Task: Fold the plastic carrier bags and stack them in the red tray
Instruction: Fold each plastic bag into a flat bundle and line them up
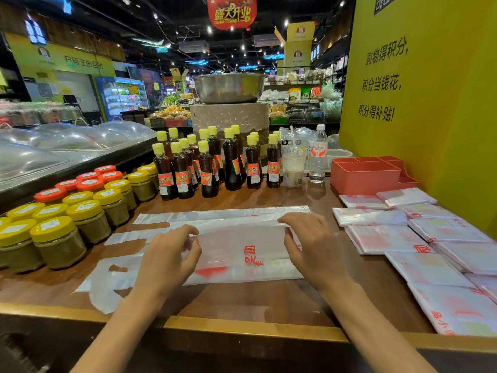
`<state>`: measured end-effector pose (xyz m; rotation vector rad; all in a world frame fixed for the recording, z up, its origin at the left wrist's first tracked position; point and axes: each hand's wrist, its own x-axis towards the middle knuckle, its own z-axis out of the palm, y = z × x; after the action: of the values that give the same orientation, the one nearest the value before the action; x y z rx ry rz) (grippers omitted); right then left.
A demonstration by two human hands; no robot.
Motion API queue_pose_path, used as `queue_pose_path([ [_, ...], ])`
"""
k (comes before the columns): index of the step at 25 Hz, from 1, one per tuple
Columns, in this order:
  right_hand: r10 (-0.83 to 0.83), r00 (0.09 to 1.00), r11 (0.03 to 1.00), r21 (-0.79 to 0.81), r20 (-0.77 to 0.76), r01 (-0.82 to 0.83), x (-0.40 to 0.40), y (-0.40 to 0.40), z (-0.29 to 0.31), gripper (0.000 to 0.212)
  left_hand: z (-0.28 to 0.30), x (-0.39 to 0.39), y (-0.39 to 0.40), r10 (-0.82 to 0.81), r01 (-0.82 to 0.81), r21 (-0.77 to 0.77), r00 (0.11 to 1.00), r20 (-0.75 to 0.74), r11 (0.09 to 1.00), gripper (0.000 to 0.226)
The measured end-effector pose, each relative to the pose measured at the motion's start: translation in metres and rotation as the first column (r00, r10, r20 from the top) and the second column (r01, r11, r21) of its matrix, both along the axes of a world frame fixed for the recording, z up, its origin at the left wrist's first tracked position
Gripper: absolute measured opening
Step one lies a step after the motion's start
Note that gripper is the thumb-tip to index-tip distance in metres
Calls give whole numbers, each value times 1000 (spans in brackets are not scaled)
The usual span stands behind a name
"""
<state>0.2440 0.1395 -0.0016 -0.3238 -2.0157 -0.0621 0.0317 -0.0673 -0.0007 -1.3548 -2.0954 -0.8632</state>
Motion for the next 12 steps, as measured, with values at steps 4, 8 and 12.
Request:
queue_pose_path([
  [4, 36, 977, 997, 55, 211, -48, -9, -4, -4, 37, -2, -13, 26, 71, -72, -144, 997, -8, 987, 11],
  [8, 118, 775, 979, -205, 621, 15, -12, -12, -12, 49, -14, -4, 36, 49, -31, -214, 996, 78, 976, 28],
  [12, 138, 642, 966, -246, 754, 81, -13, -3, -21, 55, -21, 10, 31, -99, 122, -435, 992, 75, 892, 69],
])
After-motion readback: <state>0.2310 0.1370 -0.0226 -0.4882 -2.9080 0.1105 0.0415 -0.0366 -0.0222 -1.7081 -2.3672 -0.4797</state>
